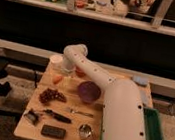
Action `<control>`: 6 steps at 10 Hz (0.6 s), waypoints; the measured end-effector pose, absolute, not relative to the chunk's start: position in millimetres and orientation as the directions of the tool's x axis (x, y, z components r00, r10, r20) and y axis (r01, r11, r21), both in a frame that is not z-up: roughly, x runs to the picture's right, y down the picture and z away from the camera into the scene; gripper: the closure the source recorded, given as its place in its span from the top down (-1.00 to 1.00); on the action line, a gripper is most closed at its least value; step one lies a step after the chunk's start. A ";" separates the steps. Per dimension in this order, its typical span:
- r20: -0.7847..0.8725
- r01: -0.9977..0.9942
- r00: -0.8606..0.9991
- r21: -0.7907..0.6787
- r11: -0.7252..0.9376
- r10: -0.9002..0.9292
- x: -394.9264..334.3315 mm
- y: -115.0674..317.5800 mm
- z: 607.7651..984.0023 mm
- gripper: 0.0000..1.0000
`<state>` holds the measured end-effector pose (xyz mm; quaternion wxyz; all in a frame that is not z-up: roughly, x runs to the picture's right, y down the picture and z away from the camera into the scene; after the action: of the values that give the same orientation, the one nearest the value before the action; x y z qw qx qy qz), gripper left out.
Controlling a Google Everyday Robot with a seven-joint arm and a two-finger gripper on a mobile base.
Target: Place pepper in tray
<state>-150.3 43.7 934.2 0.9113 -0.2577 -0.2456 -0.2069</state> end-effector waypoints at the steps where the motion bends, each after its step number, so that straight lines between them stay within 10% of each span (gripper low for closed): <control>1: 0.554 0.503 0.795 -0.378 0.777 -0.245 -151.1 45.4 939.0 0.60; 6: 0.556 0.502 0.800 -0.412 0.761 -0.227 -151.7 54.2 956.9 0.35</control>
<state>-151.7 54.2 956.9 0.9059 -0.2816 -0.2442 -0.2010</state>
